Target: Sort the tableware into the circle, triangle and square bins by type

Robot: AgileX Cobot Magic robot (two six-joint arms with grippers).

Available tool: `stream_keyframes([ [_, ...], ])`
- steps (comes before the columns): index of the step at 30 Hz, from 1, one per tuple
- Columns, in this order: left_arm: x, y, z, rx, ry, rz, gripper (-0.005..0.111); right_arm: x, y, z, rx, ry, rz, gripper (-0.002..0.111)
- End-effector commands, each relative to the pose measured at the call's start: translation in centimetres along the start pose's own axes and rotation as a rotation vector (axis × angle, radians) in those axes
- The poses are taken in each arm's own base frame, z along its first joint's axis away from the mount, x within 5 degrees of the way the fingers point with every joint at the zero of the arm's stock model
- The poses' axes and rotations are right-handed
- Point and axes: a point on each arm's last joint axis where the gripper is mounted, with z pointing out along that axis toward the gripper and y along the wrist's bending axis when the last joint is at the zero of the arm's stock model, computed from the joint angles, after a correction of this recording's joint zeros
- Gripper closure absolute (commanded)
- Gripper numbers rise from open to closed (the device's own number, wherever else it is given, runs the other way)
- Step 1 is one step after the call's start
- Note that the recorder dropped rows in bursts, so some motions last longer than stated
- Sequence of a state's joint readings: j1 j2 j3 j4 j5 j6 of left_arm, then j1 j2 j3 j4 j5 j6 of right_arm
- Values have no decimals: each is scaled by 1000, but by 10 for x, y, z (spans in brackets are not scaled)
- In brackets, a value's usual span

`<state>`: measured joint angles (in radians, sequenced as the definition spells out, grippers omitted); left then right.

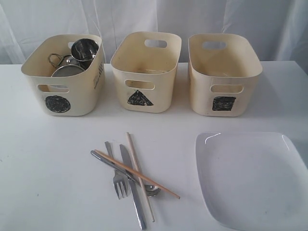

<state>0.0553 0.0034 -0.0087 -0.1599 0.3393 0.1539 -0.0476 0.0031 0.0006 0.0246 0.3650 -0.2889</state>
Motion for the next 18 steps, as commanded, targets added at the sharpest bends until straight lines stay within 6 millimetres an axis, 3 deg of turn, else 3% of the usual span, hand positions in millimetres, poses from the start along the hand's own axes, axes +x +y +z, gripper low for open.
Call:
stream_keyframes([
  [1, 3, -1, 1, 5, 12, -6, 107, -2, 0, 0, -2, -19, 6, 108],
  [8, 3, -1, 1, 5, 15, -6, 107, -2, 0, 0, -1, -19, 2, 108],
  [13, 3, -1, 1, 5, 15, -3, 107, -2, -4, 0, 42, -21, -164, 108],
  [16, 3, -1, 1, 5, 15, -3, 107, -15, -6, -2, 68, -165, -109, 108],
  [18, 3, -1, 1, 5, 15, -3, 107, -30, -9, -6, 87, -338, 39, 108],
])
